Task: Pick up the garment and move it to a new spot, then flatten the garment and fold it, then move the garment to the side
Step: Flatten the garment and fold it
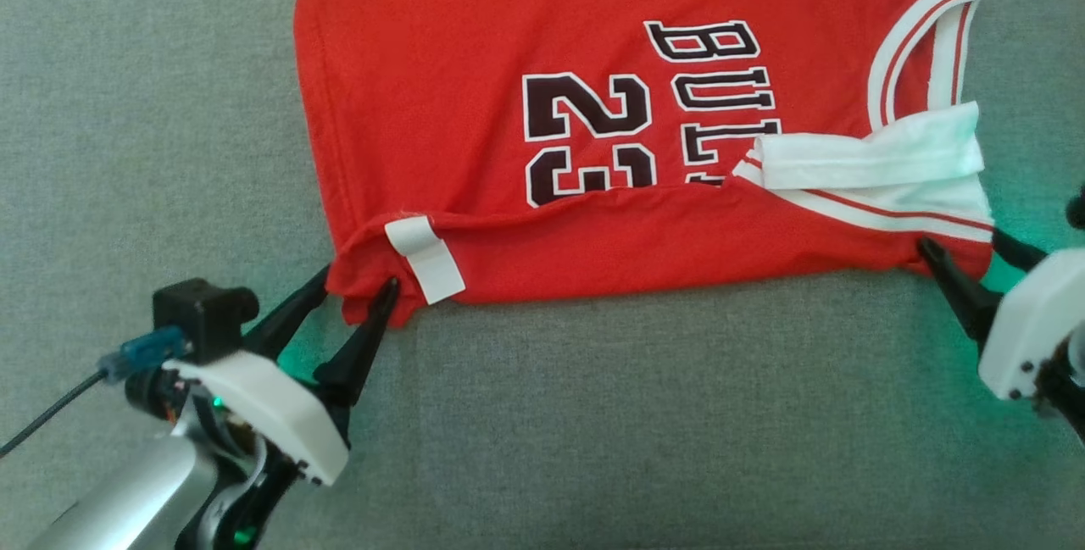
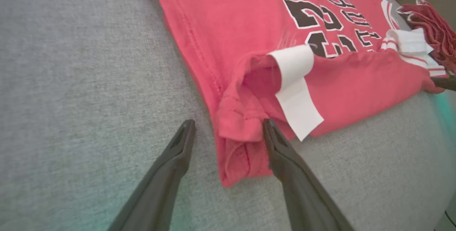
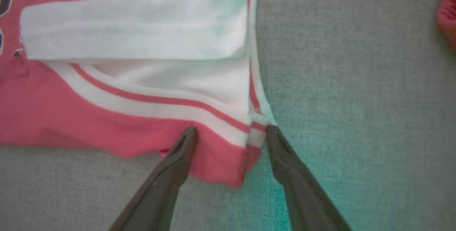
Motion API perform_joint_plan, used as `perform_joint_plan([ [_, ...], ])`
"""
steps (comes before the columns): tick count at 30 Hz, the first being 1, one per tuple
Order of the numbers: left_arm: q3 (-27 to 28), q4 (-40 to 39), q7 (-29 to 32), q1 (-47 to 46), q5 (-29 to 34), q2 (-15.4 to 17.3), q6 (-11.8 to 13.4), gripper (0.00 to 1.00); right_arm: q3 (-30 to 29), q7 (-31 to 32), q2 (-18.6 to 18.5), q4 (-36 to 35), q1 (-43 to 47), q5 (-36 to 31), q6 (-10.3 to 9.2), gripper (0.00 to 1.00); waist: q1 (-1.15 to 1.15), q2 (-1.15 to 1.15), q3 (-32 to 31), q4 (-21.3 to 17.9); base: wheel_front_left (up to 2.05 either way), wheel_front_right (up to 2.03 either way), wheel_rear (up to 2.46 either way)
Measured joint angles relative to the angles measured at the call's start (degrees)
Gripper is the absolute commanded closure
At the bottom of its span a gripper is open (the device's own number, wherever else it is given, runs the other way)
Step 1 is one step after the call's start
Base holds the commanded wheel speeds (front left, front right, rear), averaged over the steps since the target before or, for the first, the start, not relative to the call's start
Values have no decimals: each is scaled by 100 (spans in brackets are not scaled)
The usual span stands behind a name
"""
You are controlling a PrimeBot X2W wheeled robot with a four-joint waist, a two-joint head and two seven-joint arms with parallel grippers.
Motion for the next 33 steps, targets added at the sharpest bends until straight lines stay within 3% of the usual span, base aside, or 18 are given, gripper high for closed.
perform_joint_plan([
  [12,-190,399,120,-312,99,-182,-199,0,335,-85,-73,319,-287,26,0,0,0,0,-42,-41,0,0,0],
  [13,-193,426,122,-318,98,-205,-202,25,350,-85,-81,342,-298,55,0,0,0,0,-44,-43,0,0,0],
  [14,-199,457,136,-326,98,-237,-208,87,369,-83,-96,372,-308,77,0,0,0,0,-49,-46,0,0,0],
  [15,-212,508,137,-343,97,-266,-254,100,385,-85,-107,414,-318,104,0,13,0,0,-54,-50,0,0,0],
  [16,-245,559,164,-359,90,-278,-297,100,417,-86,-121,445,-326,124,0,52,0,0,-59,-56,0,0,0],
  [17,-270,597,188,-371,80,-280,-339,100,431,-111,-125,476,-328,165,0,100,0,0,-64,-61,0,0,0],
  [25,-222,465,627,-347,-737,-81,-779,100,453,19,-396,645,-312,973,1,100,0,0,-269,-41,0,0,0],
  [33,-88,-450,1053,93,-1408,517,-818,100,83,840,-1216,46,345,2038,1,100,0,0,-547,10,0,0,0],
])
